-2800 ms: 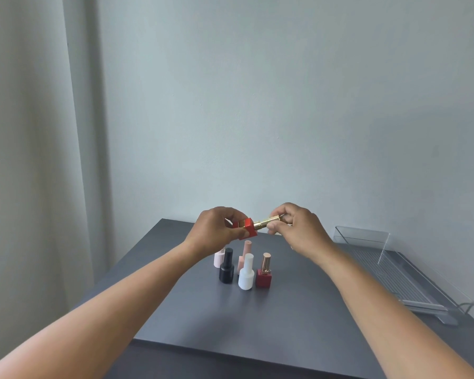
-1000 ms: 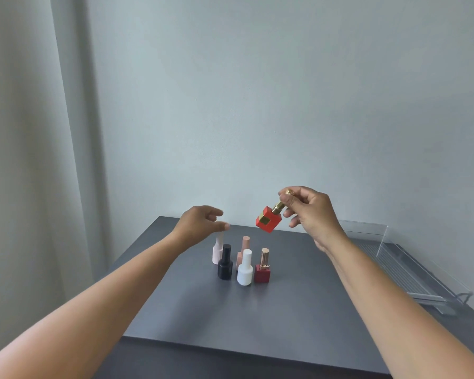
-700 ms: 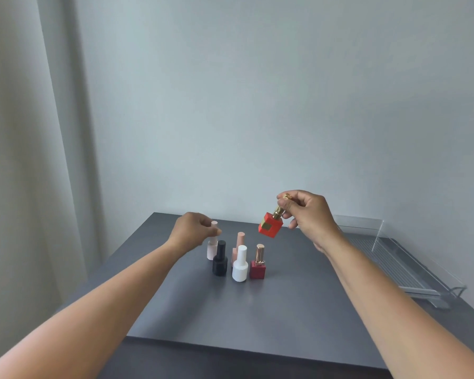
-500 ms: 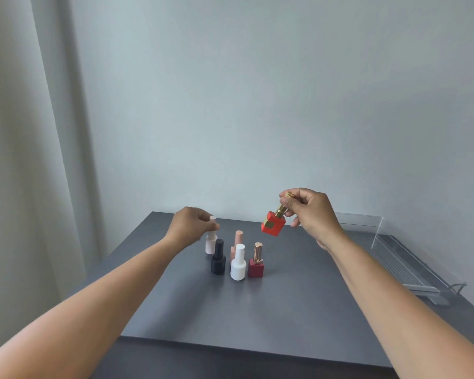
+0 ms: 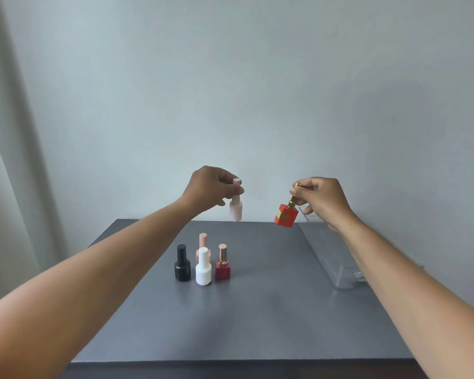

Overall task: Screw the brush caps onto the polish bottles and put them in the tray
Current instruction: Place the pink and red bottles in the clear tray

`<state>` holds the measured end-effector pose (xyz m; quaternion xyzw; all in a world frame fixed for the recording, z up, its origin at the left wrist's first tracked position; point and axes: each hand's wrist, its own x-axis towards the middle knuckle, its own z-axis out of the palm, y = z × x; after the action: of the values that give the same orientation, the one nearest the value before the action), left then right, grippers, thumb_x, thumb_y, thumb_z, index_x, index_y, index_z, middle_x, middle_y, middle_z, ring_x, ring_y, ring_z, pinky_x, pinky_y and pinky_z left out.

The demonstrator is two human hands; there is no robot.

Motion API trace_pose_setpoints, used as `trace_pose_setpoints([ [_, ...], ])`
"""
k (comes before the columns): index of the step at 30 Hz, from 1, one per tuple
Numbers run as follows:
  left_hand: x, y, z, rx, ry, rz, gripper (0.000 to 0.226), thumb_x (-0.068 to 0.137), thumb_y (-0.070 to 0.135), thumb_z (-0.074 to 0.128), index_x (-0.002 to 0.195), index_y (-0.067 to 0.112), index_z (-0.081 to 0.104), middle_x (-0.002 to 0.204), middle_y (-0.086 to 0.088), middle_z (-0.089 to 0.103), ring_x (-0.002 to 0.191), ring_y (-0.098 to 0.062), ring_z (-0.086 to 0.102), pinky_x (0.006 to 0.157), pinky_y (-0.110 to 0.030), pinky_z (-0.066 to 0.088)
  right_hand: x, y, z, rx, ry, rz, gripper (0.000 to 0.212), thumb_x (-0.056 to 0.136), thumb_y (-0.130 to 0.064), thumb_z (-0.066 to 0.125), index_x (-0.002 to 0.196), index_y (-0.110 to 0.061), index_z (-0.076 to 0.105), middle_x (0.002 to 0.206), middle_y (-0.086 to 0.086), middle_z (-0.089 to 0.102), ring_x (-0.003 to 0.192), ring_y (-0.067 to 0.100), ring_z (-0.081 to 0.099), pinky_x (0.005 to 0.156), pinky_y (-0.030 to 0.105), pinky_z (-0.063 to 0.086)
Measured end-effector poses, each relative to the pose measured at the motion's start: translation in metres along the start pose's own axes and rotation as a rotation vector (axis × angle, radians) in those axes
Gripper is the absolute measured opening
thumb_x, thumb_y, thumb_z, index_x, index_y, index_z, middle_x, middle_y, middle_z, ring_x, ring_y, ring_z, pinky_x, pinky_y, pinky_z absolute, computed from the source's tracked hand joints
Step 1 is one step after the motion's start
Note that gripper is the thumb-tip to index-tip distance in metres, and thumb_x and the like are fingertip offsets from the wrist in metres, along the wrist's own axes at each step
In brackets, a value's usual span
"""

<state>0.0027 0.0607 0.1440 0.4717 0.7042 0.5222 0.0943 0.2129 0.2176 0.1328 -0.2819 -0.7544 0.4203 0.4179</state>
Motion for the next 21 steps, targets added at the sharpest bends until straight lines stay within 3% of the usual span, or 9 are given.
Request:
trace_pose_setpoints([
  [12,0.055,0.046,0.138,-0.113,-0.185,0.019,0.014,0.077,0.016,0.080,0.089,0.010,0.076,0.084,-0.002,0.077,0.068,-0.011,0.072,0.058,-0.026,0.060,0.043,0.047,-0.098,-0.175,0.127,0.093,0.015,0.083,-0.014,0.072,0.098,-0.013,0.072,0.085,0.005,0.072,0.066,0.014,0.065,0.051,0.025,0.049],
  [16,0.079,0.049,0.181,-0.086,-0.232,-0.004,0.013,0.076,0.013,0.079,0.087,0.008,0.076,0.084,-0.004,0.077,0.070,-0.012,0.072,0.058,-0.028,0.060,0.066,0.068,-0.118,-0.266,0.139,0.136,0.010,0.082,-0.012,0.072,0.092,-0.014,0.072,0.083,0.002,0.071,0.066,0.013,0.066,0.052,0.026,0.052],
  [21,0.107,0.042,0.227,-0.038,-0.257,-0.049,0.008,0.076,0.008,0.076,0.084,0.010,0.074,0.088,-0.007,0.077,0.072,-0.016,0.072,0.058,-0.028,0.059,0.092,0.099,-0.128,-0.349,0.141,0.176,0.007,0.082,-0.010,0.072,0.080,-0.016,0.068,0.087,0.009,0.073,0.077,0.024,0.070,0.059,0.033,0.057],
])
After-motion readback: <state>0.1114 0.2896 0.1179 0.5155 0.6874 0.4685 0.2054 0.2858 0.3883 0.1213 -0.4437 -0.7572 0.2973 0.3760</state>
